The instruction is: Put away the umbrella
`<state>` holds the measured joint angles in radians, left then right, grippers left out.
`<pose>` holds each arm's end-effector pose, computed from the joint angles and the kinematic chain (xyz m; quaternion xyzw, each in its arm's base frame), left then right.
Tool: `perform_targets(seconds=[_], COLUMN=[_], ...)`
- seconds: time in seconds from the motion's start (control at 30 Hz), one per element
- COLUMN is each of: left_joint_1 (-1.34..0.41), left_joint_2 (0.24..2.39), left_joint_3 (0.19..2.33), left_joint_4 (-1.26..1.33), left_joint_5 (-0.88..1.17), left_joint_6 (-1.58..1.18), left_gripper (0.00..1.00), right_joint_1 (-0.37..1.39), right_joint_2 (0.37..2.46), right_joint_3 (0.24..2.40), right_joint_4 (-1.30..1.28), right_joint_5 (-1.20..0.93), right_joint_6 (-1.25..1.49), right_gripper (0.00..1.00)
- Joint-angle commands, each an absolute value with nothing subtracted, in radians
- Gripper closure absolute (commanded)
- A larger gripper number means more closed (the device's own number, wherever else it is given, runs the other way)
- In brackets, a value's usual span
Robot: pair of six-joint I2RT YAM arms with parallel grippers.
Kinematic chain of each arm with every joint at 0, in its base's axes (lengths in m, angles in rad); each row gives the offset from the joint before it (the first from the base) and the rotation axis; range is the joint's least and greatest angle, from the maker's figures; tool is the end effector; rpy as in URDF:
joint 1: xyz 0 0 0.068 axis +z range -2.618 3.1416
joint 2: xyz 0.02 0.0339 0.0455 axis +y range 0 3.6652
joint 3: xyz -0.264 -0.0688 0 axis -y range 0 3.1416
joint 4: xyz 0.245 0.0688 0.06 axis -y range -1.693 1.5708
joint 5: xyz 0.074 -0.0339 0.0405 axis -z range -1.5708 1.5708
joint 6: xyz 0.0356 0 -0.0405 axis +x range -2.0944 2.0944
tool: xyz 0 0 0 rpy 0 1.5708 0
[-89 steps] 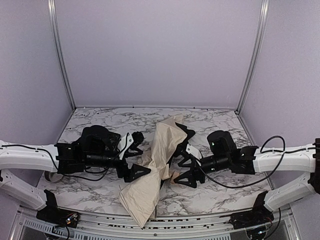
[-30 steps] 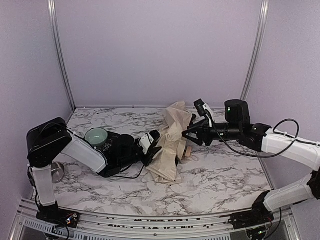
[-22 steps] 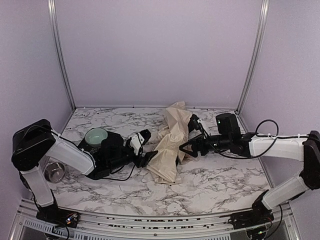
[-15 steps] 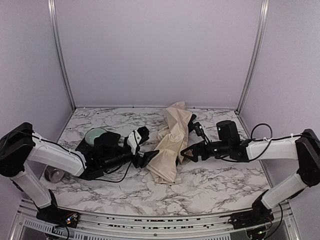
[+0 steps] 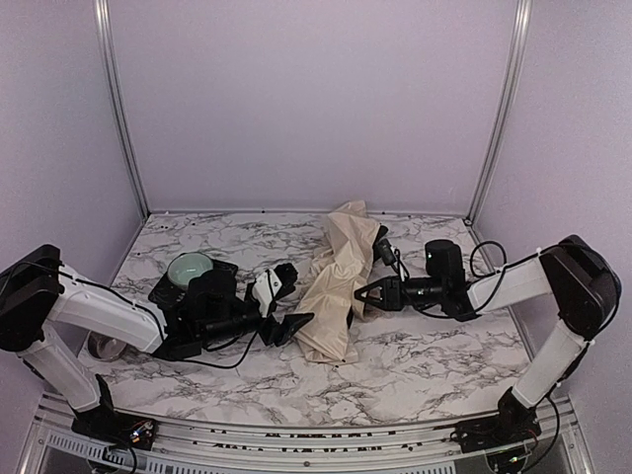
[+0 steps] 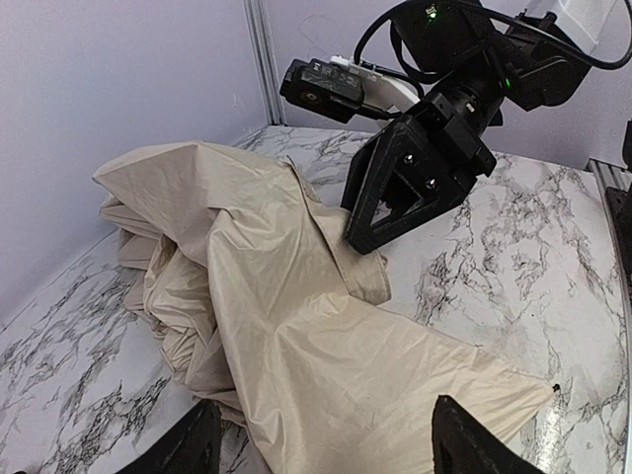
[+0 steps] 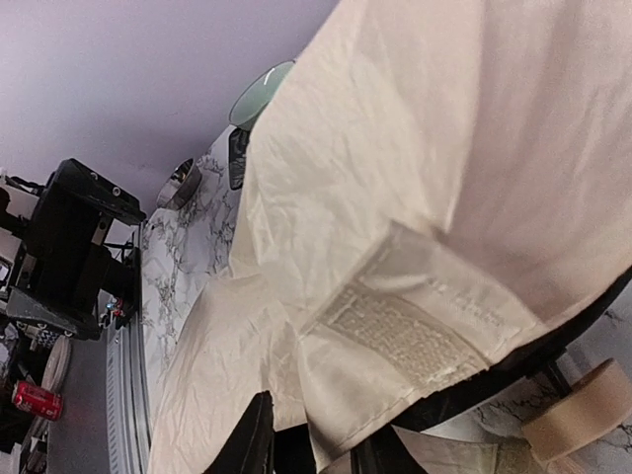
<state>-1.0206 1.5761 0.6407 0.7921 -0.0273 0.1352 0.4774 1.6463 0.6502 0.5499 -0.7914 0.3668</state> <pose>0.1700 -0.2753 0.2003 0.4054 0.6380 -0.2711 0.5959 0.2662 0.1662 0.1610 -0.2483 0.7681 0.4990 0.3152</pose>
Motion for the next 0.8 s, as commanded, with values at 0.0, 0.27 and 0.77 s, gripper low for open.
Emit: perform_targets(seconds=[0.0, 0.27, 0.77], left_joint_1=[-1.026, -1.026, -0.909], left_joint_2=[1.563, 1.535, 1.596], left_joint_3=[0.639, 0.624, 0.637], left_joint_4=[0.772, 0.755, 0.683], left_joint_5=[-0.045, -0.062, -0.109], left_joint_6=[0.131, 0.149, 0.058], left_gripper=[0.27, 0.27, 0.4], right_joint_1=[0.482, 0.487, 0.809], right_joint_2=[1.665, 1.629, 1.452], right_joint_3=[0.683, 0.725, 0.998], right_joint_4=[0.636, 0.564, 0.11], right_joint_5=[-0.858, -0.895, -0.903], right_joint_6=[0.4, 0.392, 0.227], right_gripper=[0.78, 1.0, 1.0])
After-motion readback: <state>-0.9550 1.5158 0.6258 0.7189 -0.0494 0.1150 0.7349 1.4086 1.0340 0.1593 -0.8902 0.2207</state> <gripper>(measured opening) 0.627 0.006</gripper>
